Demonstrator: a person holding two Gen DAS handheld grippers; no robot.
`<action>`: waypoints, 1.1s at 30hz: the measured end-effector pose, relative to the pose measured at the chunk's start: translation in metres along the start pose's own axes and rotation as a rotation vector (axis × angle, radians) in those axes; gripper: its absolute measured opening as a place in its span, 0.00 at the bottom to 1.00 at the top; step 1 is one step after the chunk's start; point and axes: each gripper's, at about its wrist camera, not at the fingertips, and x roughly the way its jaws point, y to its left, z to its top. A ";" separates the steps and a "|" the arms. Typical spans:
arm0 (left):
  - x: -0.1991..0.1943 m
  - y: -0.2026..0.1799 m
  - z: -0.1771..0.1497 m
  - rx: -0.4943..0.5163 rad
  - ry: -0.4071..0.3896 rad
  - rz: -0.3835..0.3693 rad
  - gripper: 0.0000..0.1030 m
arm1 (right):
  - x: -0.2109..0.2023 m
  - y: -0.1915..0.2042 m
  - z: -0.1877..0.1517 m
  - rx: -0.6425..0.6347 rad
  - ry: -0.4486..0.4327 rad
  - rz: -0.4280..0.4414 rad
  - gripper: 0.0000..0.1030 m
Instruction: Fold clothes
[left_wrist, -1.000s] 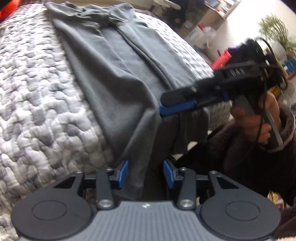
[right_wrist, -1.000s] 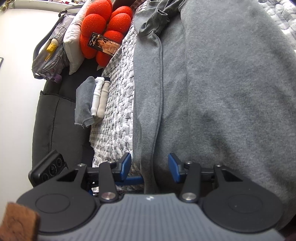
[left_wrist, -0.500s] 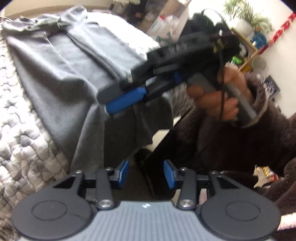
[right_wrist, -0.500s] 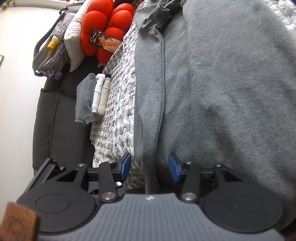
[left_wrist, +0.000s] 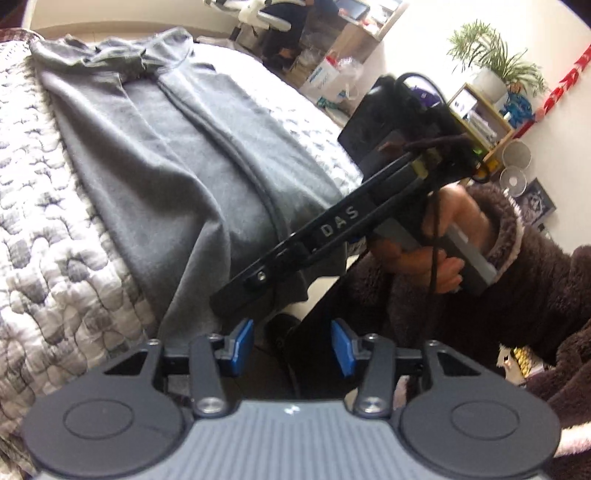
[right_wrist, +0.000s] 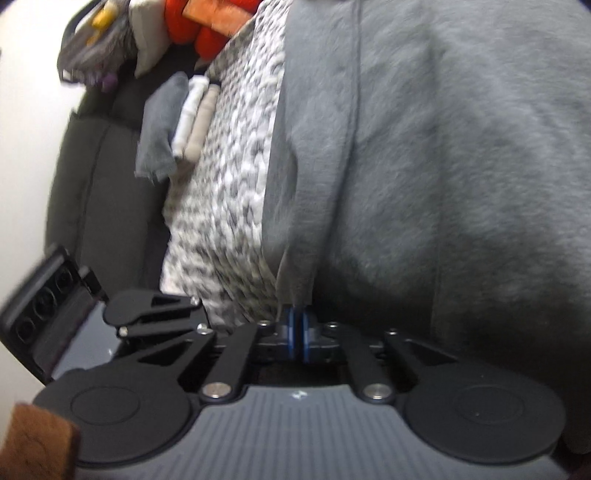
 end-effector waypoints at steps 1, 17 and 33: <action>0.000 0.000 0.000 0.001 0.007 -0.003 0.49 | -0.002 0.000 0.000 -0.012 0.001 -0.004 0.04; -0.009 0.018 -0.004 -0.112 -0.105 -0.009 0.58 | -0.060 -0.019 -0.007 -0.067 -0.057 0.000 0.04; -0.006 0.042 0.009 -0.292 -0.128 0.160 0.58 | -0.074 -0.027 -0.010 -0.055 -0.043 -0.033 0.16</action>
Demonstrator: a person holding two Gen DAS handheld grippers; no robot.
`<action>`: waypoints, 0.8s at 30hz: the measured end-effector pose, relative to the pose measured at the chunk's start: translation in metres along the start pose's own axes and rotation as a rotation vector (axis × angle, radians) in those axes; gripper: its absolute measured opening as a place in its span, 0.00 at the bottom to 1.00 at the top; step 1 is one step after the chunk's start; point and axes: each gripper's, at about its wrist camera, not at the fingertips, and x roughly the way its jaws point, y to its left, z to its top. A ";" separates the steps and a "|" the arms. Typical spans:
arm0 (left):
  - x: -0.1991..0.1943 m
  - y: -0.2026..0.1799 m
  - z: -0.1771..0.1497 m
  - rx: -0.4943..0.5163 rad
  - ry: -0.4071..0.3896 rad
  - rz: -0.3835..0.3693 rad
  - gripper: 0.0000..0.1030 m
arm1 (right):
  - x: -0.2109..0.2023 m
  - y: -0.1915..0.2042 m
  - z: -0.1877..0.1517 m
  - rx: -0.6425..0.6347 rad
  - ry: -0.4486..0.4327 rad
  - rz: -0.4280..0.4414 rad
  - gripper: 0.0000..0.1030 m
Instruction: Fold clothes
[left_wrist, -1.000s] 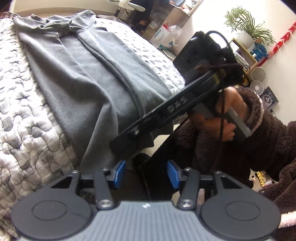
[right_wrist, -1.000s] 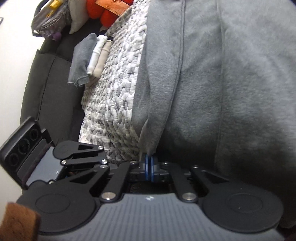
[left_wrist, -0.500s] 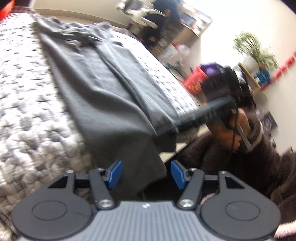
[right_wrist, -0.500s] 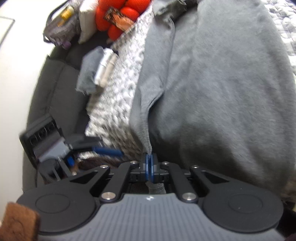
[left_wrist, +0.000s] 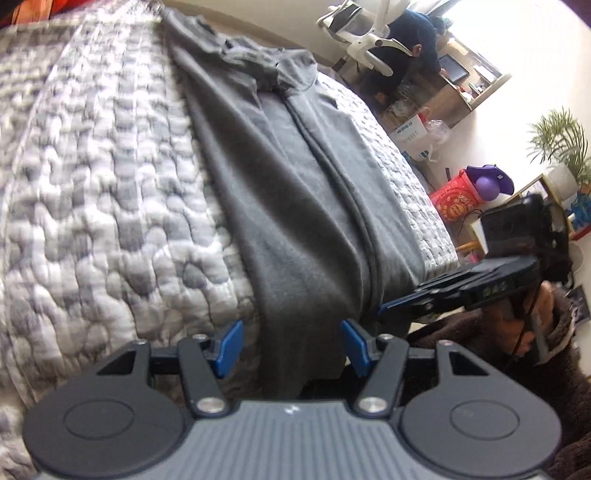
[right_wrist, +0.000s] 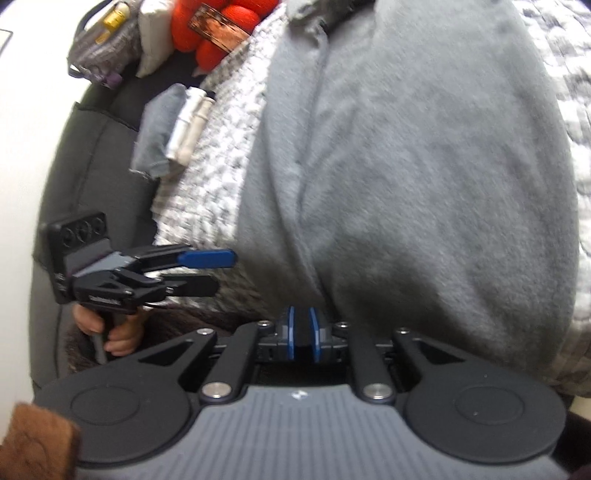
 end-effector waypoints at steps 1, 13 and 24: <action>0.000 -0.004 0.004 0.014 -0.003 0.023 0.57 | -0.001 0.002 0.004 0.001 -0.009 0.009 0.16; 0.009 -0.001 0.089 -0.164 -0.180 0.282 0.57 | 0.003 0.022 0.088 0.072 -0.195 -0.049 0.48; 0.057 0.010 0.127 -0.172 -0.308 0.359 0.36 | 0.042 -0.013 0.139 0.149 -0.281 -0.061 0.40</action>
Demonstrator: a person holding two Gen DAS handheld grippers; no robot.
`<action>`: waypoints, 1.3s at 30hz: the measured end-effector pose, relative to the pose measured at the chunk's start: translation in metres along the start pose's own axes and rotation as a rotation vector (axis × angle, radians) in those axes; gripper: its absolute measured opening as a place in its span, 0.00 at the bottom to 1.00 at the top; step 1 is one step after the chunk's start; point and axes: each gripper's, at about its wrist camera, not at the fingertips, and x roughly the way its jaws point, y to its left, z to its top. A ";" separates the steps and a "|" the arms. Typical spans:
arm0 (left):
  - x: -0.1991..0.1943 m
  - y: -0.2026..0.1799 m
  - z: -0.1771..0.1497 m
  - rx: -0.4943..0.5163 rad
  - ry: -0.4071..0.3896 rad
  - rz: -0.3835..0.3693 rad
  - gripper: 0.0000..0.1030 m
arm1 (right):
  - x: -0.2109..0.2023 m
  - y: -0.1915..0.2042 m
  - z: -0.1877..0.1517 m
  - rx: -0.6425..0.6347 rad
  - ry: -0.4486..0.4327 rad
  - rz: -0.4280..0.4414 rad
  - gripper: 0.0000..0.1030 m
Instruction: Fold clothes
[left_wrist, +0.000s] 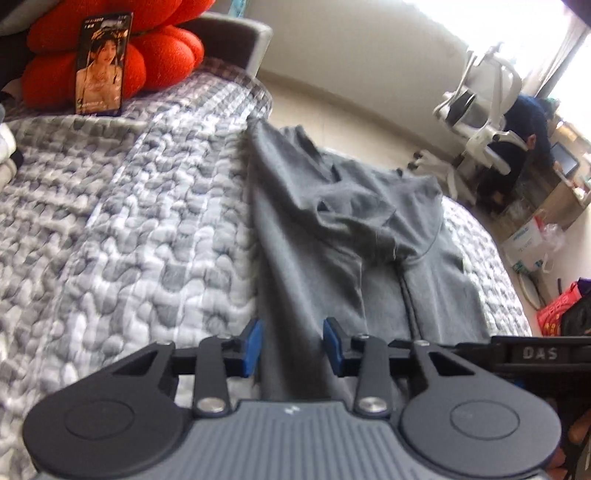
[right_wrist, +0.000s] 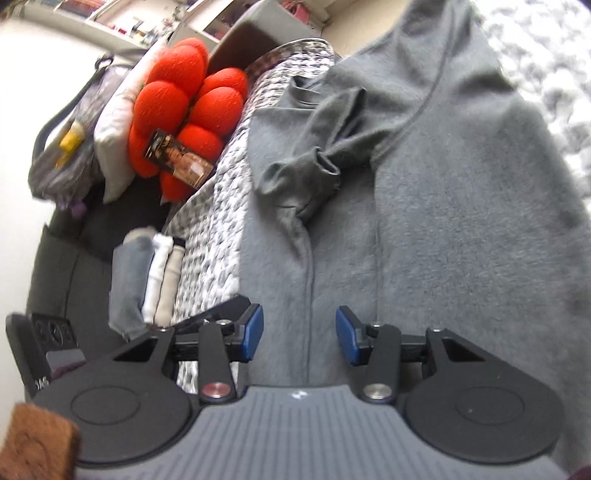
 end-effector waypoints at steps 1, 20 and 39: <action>0.003 0.002 -0.002 -0.002 -0.010 -0.018 0.36 | 0.002 -0.001 0.004 0.002 0.003 0.004 0.36; 0.013 0.031 0.007 -0.122 -0.047 -0.071 0.35 | 0.020 0.030 0.027 -0.146 -0.110 -0.063 0.05; 0.013 0.030 0.023 -0.110 -0.108 -0.020 0.33 | 0.005 0.013 0.037 -0.039 -0.137 -0.061 0.42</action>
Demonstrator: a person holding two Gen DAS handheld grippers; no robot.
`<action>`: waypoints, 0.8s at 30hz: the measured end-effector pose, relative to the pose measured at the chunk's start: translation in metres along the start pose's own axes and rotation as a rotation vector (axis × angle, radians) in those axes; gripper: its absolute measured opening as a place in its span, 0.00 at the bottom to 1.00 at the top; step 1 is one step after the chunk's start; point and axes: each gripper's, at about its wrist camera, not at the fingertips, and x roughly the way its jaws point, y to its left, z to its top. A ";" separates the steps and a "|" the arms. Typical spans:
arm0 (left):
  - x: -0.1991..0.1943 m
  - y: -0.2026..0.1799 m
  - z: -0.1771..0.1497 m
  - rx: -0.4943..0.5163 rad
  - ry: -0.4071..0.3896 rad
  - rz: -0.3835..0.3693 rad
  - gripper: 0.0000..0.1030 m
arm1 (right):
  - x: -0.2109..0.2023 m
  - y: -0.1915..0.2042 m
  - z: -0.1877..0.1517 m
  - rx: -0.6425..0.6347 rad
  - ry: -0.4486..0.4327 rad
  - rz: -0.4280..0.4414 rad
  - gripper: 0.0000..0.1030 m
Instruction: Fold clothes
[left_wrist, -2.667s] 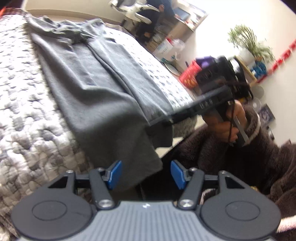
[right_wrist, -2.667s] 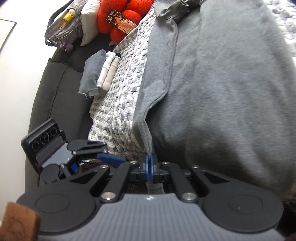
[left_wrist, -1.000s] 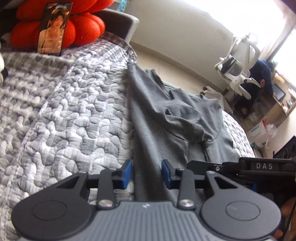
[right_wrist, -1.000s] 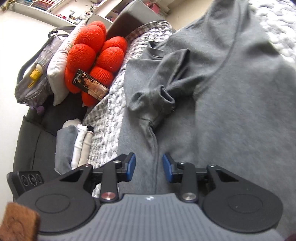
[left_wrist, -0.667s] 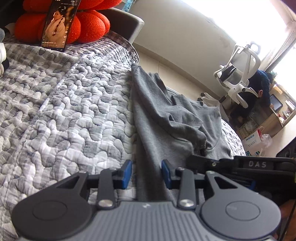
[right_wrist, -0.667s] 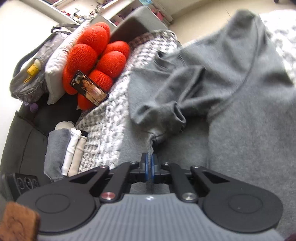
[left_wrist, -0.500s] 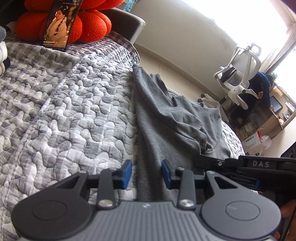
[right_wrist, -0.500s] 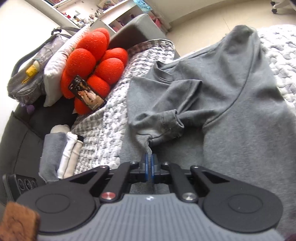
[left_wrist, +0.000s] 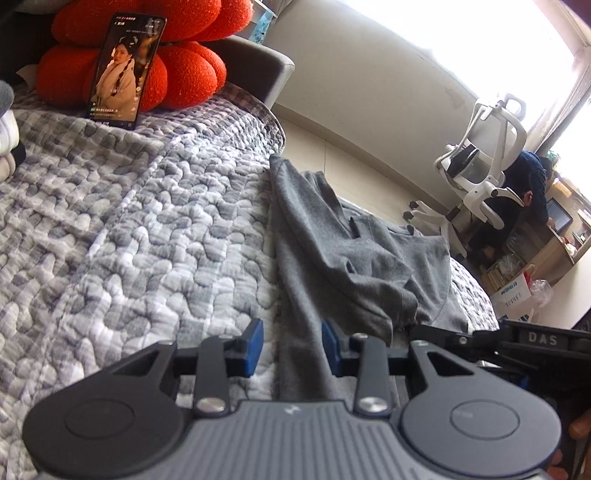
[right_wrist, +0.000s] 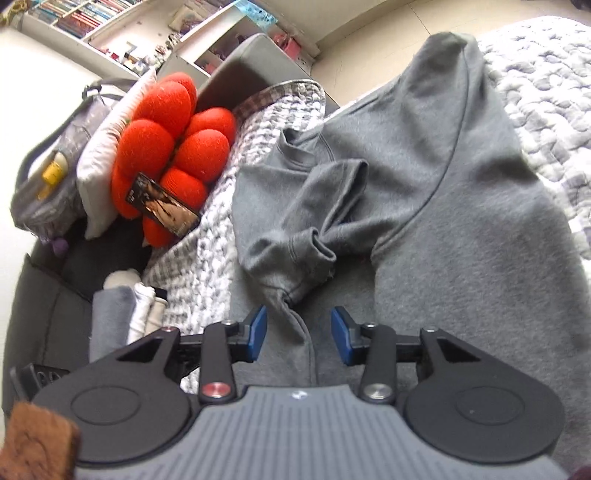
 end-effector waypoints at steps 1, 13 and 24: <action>0.003 -0.001 0.003 0.003 -0.005 0.008 0.31 | -0.001 0.001 0.002 -0.001 -0.011 0.002 0.42; 0.053 -0.010 0.028 0.019 -0.017 0.051 0.15 | 0.028 -0.005 0.062 -0.077 -0.106 -0.120 0.42; 0.066 0.000 0.034 -0.031 -0.026 0.002 0.15 | 0.044 -0.010 0.065 -0.149 -0.167 -0.119 0.08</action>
